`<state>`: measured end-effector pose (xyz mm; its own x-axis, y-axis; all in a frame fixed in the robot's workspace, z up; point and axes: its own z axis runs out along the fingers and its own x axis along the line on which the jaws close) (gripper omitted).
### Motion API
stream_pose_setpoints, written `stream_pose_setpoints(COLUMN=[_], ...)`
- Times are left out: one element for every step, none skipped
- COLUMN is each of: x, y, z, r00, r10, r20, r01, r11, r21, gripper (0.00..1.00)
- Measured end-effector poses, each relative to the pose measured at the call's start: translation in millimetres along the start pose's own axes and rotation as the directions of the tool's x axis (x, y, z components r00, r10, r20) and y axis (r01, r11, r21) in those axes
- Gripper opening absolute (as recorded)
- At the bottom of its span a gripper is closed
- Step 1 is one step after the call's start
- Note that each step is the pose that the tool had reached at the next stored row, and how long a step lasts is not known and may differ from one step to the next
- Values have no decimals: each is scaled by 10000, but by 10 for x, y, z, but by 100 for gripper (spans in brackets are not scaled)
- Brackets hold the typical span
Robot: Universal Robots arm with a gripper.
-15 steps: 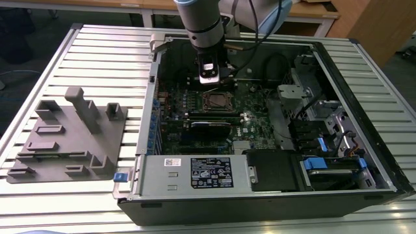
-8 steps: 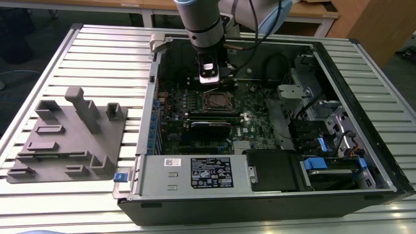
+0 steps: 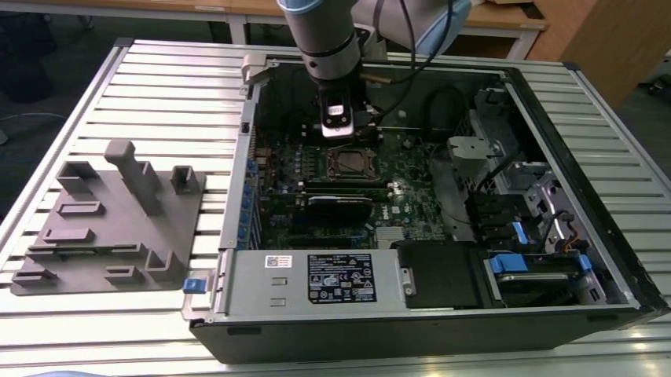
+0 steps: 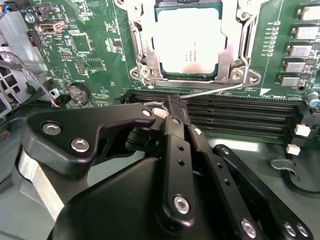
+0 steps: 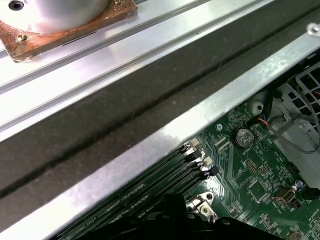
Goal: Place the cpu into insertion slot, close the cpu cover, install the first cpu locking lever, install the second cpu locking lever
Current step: 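Install the first cpu locking lever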
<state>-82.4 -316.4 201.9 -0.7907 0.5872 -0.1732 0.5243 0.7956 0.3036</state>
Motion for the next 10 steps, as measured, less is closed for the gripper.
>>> stream_pose_setpoints(x=[2,4,6,6,6,6,7,8,11,12], y=[-2,-4,-5,-5,-5,-5,-5,-4,-1,1], z=[5,8,10,12,12,12,12,13,13,14], r00=[10000,10000,10000,10000,9999,9999,9999,9999,9999,9999], r10=[-10,-22,-28,-32,-35,-36,-36,-35,-34,-35], r20=[26,53,79,94,101,106,107,107,108,107], r01=[10,22,29,33,36,37,37,36,35,36], r11=[10000,10000,10000,10000,10000,10000,10000,10000,10000,10000], r21=[-22,-43,-66,-77,-83,-86,-86,-87,-86,-86], gripper=[11,11,11,11,11,11,11,11,11,11])
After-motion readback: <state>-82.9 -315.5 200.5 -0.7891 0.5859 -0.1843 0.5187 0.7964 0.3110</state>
